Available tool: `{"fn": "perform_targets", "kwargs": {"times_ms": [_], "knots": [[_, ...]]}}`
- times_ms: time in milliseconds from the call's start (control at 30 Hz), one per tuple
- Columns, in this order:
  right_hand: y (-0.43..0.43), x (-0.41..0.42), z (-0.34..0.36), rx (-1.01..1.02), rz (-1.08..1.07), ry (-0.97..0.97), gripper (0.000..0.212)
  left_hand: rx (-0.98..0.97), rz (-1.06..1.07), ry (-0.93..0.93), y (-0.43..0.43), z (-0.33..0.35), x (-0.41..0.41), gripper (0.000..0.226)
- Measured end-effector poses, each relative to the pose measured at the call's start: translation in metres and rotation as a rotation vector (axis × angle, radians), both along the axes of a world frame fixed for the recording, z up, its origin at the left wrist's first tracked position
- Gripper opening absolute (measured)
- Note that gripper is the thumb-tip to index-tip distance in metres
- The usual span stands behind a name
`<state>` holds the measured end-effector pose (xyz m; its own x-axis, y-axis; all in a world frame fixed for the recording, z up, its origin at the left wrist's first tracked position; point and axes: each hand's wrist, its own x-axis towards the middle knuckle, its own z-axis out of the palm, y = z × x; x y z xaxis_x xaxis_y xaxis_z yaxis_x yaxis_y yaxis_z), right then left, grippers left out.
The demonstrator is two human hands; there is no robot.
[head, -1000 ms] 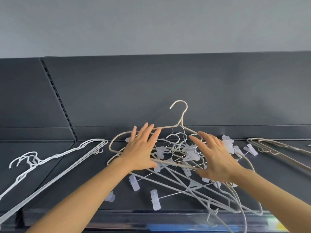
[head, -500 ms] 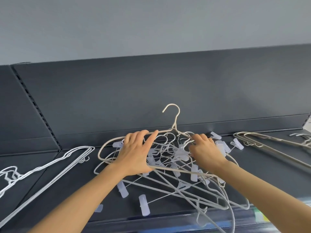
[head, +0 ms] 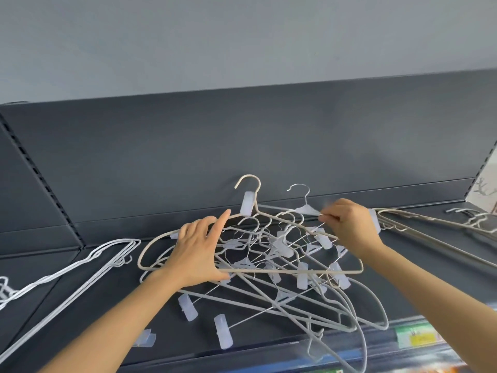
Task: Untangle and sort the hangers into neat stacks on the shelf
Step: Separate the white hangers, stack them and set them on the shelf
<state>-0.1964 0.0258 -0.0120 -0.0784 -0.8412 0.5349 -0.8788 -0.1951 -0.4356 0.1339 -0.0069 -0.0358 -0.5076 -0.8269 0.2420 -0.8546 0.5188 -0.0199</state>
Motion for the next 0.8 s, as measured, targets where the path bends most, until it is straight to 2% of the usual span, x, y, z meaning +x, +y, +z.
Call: {"fn": "perform_targets", "kwargs": {"times_ms": [200,300,467,567,600,700,800], "knots": [[-0.004,-0.028,-0.019,0.295,-0.288,-0.325,0.023,-0.018,-0.028,0.008,0.006,0.004,0.002,0.128],[-0.004,-0.034,-0.03,0.409,-0.322,-0.279,0.034,0.022,-0.045,0.038,0.008,0.007,0.003,0.131],[0.01,-0.027,-0.023,0.504,-0.225,-0.253,0.042,0.057,-0.065,0.038,0.009,0.011,-0.004,0.135],[0.022,-0.018,-0.01,0.466,-0.058,-0.153,0.04,0.051,-0.068,0.044,0.007,0.011,-0.016,0.134],[0.028,-0.014,-0.006,0.468,0.025,-0.087,0.047,0.051,-0.073,0.053,0.005,0.011,-0.021,0.134],[0.046,-0.008,0.002,0.532,0.191,0.198,0.099,0.055,-0.103,0.066,0.0,0.013,-0.04,0.131],[0.054,-0.017,-0.002,0.531,0.164,0.381,0.121,0.044,-0.14,0.041,-0.006,0.018,-0.063,0.13]]}}
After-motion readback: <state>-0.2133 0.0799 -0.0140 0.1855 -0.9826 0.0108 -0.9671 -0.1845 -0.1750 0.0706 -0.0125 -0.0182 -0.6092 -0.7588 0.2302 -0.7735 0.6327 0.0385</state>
